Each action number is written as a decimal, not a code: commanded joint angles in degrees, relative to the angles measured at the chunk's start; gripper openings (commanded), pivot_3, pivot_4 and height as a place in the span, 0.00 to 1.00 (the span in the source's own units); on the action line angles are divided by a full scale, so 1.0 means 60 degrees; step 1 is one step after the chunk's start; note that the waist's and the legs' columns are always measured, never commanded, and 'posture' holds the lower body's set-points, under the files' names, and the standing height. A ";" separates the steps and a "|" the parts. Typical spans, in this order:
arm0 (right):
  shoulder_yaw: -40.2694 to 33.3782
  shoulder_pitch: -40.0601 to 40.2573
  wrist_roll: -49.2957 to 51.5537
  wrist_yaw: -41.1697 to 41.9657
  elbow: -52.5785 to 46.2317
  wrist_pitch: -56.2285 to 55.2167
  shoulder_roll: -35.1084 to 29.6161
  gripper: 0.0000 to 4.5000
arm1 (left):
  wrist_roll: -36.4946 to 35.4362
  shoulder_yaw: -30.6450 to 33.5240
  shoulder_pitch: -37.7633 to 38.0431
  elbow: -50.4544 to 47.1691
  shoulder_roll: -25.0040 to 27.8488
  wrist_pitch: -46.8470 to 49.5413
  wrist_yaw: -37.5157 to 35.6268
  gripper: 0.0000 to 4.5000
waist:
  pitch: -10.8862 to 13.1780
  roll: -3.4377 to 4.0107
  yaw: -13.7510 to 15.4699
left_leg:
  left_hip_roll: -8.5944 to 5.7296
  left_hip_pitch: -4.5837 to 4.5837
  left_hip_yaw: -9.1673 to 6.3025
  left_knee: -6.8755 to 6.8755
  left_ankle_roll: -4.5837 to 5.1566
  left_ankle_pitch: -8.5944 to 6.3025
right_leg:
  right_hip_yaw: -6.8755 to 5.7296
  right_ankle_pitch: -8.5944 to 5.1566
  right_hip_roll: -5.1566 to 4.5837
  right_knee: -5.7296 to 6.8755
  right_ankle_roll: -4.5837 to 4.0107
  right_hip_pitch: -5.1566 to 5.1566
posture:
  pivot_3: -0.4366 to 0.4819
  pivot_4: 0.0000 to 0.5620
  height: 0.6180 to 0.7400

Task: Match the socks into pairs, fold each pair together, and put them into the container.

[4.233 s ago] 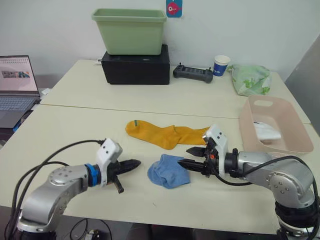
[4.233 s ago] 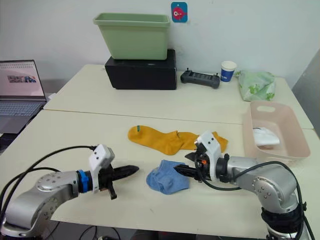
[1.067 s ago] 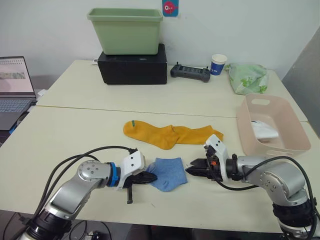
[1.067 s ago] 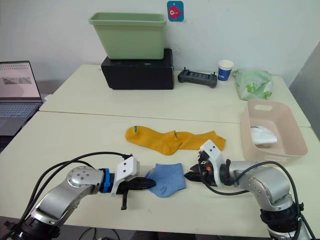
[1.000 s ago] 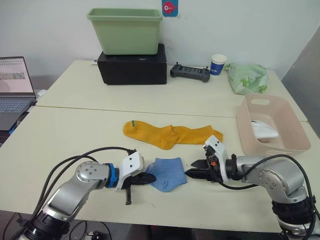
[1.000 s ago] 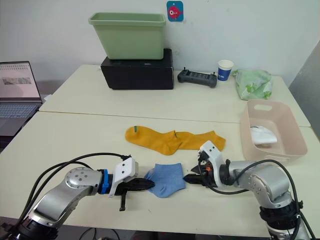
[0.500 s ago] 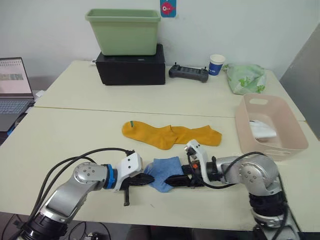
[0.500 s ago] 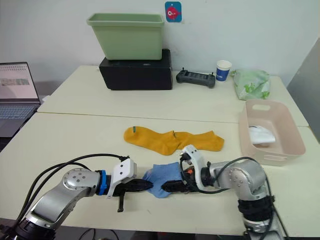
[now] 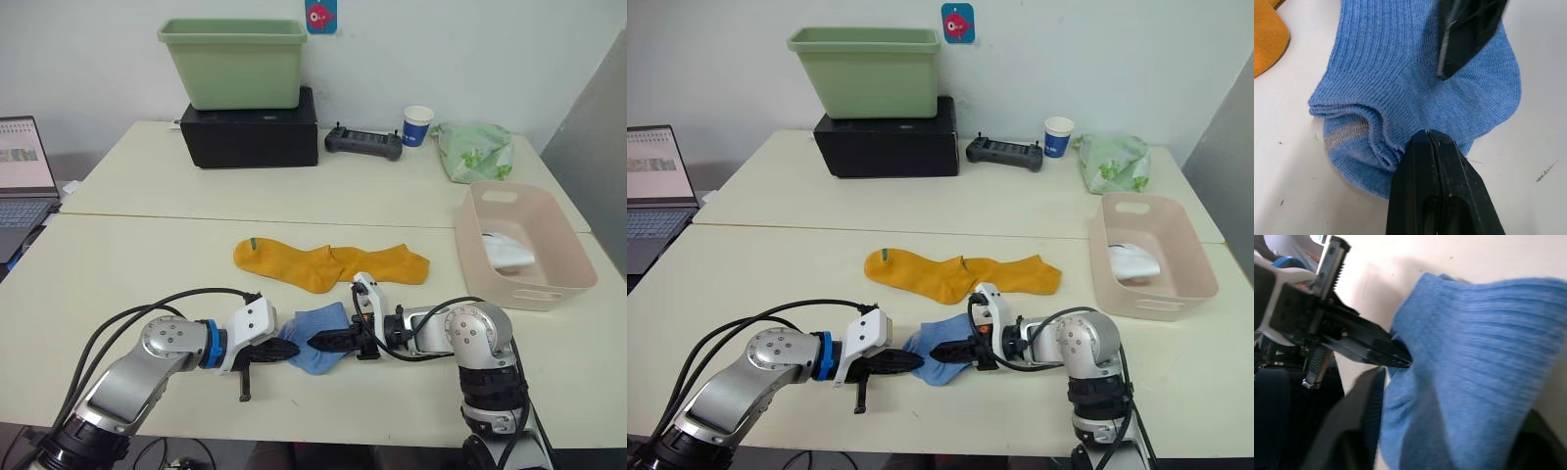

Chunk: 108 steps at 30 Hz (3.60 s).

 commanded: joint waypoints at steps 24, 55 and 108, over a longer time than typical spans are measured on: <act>-0.4632 0.2569 0.1515 0.0402 -0.6248 -0.2541 -0.4606 0.00 | -0.4382 0.1509 -0.4655 -0.1297 -0.1395 0.5011 0.1838 0.97 | 0.0047 -0.0005 0.0189 | -0.0013 -0.0059 0.0001 0.0009 -0.0004 0.0002 | -0.0002 -0.0001 -0.0003 -0.0038 0.0011 -0.0023 | 0.48 0.27 0.83; 0.1145 -0.1035 -0.9804 0.3575 0.2857 -1.4711 -1.1075 0.00 | -0.4430 0.0849 -0.5626 -0.1078 -0.1830 0.4805 0.1875 0.99 | 0.0105 0.0062 0.0306 | -0.0018 -0.0038 0.0062 0.0057 -0.0048 0.0028 | 0.0025 0.0006 -0.0043 -0.0081 0.0011 0.0025 | 0.48 0.27 0.83; 0.1825 -0.4974 -1.0410 0.5283 0.6802 -1.5676 -0.9622 1.00 | -0.3389 0.0301 -0.5424 -0.0600 -0.2264 0.3766 0.1503 1.00 | 0.0118 0.0080 0.0257 | -0.0017 -0.0032 0.0059 0.0151 -0.0043 0.0025 | 0.0031 0.0004 -0.0037 0.0029 0.0009 0.0018 | 0.48 0.27 0.83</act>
